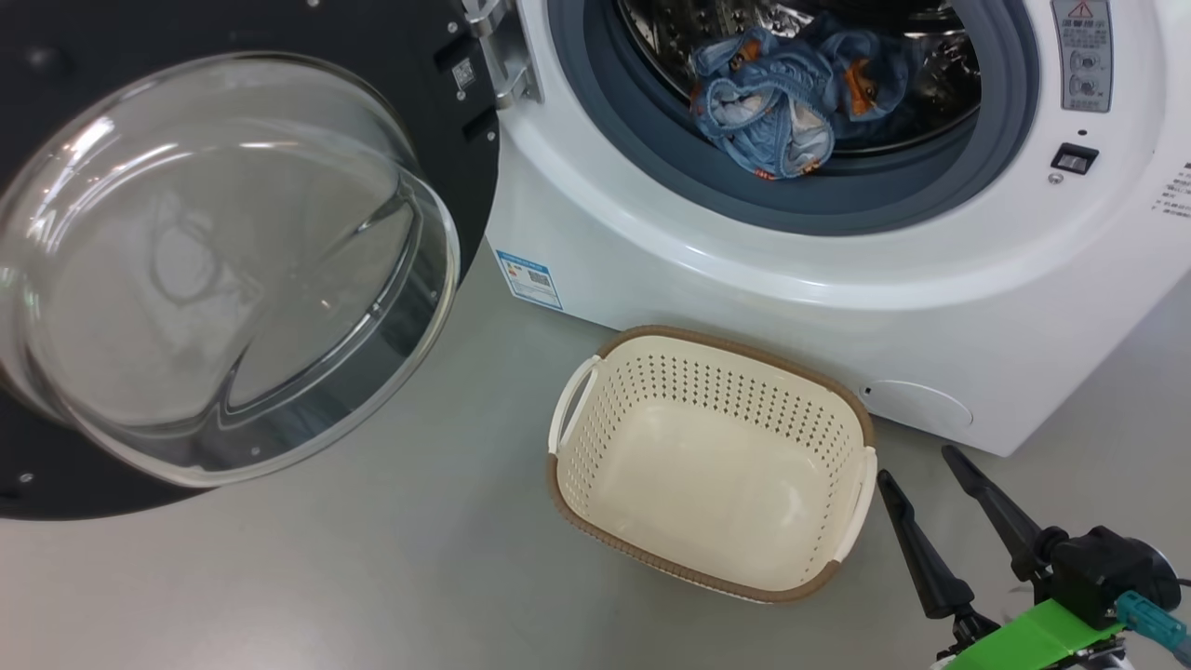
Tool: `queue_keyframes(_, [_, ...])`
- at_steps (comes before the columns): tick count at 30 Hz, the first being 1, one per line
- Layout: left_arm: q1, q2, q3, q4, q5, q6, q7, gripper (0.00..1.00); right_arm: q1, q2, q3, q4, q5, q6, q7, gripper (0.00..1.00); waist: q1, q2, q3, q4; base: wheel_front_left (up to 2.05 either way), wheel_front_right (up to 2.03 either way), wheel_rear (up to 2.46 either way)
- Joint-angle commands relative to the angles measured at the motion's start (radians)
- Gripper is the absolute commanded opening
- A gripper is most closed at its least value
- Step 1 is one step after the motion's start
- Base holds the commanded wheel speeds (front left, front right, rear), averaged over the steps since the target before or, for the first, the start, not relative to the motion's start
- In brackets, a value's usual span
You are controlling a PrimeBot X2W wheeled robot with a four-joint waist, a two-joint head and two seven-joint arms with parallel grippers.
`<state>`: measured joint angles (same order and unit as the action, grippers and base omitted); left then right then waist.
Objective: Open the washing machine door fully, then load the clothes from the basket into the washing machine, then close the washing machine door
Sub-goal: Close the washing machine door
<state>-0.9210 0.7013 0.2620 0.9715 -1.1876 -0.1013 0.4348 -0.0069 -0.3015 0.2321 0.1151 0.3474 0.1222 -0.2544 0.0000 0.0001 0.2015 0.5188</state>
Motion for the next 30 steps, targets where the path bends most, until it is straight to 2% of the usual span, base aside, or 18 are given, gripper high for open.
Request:
queue_keyframes(1, [-0.04,0.09,-0.002,0.009,0.01,-0.006,0.05,0.0,-0.03,-0.02,0.027,-0.026,0.002,0.008,-0.007,1.0,0.0,-0.0001,0.015,-0.007,0.0,0.0,0.0])
queue_keyframes(16, [-0.087,0.097,-0.014,0.138,-0.031,-0.018,0.197,0.0,-0.042,-0.042,0.034,-0.031,-0.001,0.008,-0.007,1.0,0.0,-0.0001,0.054,-0.02,0.0,0.0,0.0])
queue_keyframes(30, [-0.067,0.077,-0.005,0.135,-0.077,-0.028,0.271,0.0,-0.055,-0.05,0.04,-0.028,-0.003,0.008,-0.007,1.0,0.0,-0.0001,0.075,-0.012,0.0,0.0,0.0])
